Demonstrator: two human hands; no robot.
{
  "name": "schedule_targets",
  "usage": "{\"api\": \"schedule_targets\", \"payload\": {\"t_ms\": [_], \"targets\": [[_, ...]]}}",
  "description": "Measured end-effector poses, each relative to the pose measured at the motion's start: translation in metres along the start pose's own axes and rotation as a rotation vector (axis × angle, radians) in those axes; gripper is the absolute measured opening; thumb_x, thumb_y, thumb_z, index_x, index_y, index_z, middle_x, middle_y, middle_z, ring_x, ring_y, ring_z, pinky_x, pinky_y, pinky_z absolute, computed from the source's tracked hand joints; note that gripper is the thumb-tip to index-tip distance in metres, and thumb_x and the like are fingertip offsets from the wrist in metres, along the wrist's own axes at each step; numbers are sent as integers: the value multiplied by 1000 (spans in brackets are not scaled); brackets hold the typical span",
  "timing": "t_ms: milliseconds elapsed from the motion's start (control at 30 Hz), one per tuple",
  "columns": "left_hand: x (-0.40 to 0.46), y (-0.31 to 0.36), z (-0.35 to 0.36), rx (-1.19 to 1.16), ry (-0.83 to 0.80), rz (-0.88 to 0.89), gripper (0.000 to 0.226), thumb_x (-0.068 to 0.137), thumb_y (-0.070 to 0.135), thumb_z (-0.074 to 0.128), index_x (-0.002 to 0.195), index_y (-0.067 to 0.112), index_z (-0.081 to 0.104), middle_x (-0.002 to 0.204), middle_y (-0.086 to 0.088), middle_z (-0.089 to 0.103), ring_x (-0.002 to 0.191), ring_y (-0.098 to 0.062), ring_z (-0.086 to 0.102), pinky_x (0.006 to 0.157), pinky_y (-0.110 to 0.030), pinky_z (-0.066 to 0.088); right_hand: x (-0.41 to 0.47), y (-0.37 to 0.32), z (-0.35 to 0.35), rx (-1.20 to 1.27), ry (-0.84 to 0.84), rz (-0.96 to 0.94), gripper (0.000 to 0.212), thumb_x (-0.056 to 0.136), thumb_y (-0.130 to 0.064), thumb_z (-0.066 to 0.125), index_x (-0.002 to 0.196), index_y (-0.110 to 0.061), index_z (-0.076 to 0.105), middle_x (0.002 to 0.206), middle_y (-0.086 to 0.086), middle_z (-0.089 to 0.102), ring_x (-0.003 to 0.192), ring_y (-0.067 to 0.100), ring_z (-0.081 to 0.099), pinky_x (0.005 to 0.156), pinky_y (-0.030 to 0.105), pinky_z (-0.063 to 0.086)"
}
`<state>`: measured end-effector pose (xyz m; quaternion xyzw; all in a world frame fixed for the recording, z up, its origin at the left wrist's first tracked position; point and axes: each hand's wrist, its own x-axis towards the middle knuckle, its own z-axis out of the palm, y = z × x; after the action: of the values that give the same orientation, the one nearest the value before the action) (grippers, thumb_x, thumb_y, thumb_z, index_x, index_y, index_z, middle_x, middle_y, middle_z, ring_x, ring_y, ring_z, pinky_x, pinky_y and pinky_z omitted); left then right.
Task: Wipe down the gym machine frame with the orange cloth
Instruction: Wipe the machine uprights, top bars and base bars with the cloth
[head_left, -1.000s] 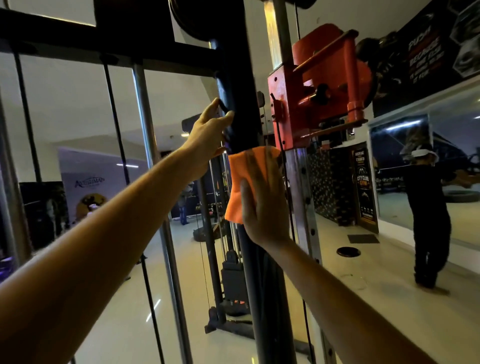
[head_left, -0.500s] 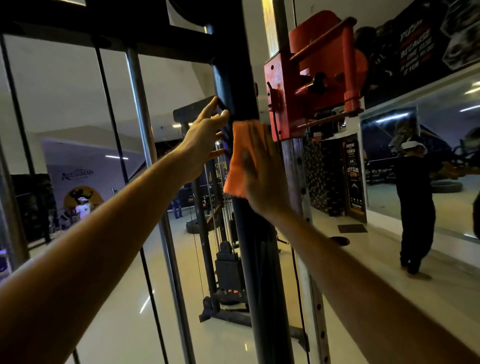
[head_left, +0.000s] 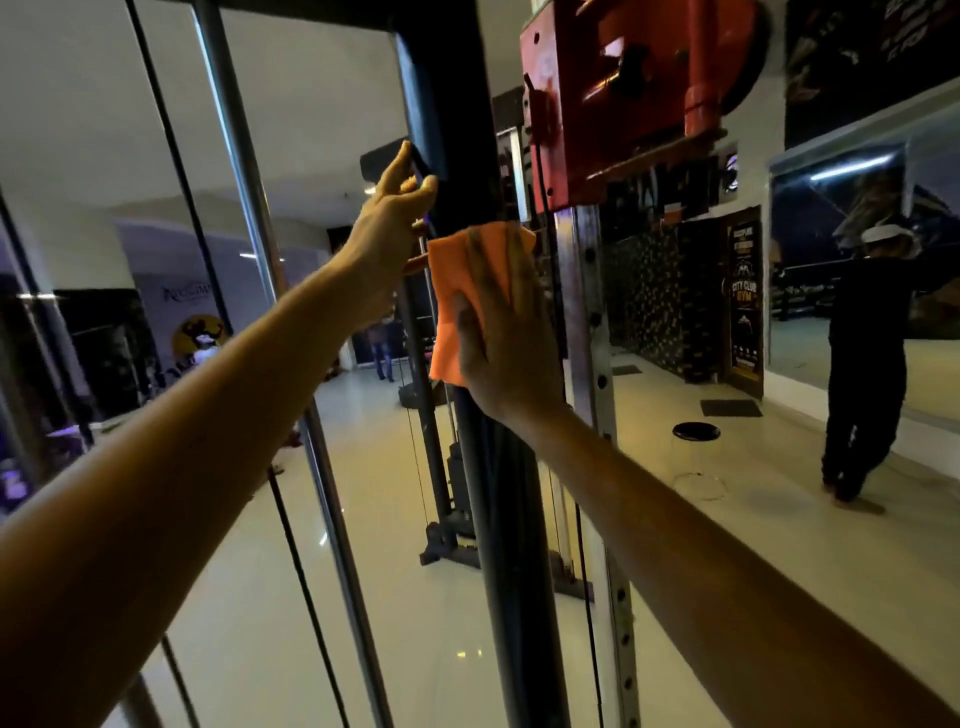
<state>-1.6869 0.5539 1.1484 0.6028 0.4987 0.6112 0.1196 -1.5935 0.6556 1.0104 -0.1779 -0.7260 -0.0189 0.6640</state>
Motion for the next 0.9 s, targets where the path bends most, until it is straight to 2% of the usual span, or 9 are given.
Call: {"api": "schedule_targets", "payload": {"t_ms": [100,200,300,467,567,633,733,833,900], "targets": [[-15,-7,7,37,34,-28,64,114,30,50,171,39,20,165,6,45,136,-18,59,106,-41,54,-83,11,3,-28,-64,3,62,116,-43,43,173,-35,20,183,11,-6,168,39,5,126,68,28],[-28,-23,13,72,26,-54,62,115,24,50,169,38,25,134,18,66,111,-5,72,82,-25,61,-152,19,5,-110,-148,-12,68,114,-44,52,171,-33,17,182,15,-2,167,46,0,126,74,18],[-38,-36,15,71,41,-86,58,113,29,53,166,43,33,139,7,70,121,-16,72,94,-36,59,-132,14,3,-64,-130,-37,68,113,-44,54,170,-31,20,181,18,1,167,45,1,129,72,11],[-49,-44,21,78,84,-132,55,112,38,55,164,43,37,144,8,67,129,-22,67,90,-37,55,-61,9,-2,12,-27,-22,61,113,-41,54,168,-21,38,179,21,14,167,44,9,131,63,17],[-53,-50,28,78,95,-126,57,113,37,53,166,40,34,150,5,62,131,-19,67,98,-37,60,-102,23,2,56,-82,-23,66,114,-42,55,172,-26,28,181,20,8,167,44,8,127,68,26],[-60,-59,32,73,104,-133,57,113,36,52,167,38,32,151,4,63,128,-16,69,94,-31,61,-158,34,2,97,-165,9,72,114,-43,54,172,-32,13,182,15,-3,168,41,3,125,71,32],[-74,-77,37,54,111,-168,56,114,33,51,167,34,33,148,1,65,128,-17,70,97,-33,61,-222,42,-1,102,-211,26,83,112,-43,54,172,-39,-3,182,11,-9,168,41,3,124,74,31],[-85,-91,39,13,124,-195,57,114,31,53,167,32,33,149,2,66,132,-20,67,109,-41,57,-197,38,3,116,-198,16,79,113,-45,55,172,-35,4,181,18,0,167,42,3,126,71,26],[-88,-95,39,15,122,-202,58,113,33,54,167,33,34,147,4,66,133,-20,67,109,-43,56,-155,30,4,112,-154,21,71,113,-45,55,169,-29,15,180,21,5,167,44,5,126,69,27]]}}
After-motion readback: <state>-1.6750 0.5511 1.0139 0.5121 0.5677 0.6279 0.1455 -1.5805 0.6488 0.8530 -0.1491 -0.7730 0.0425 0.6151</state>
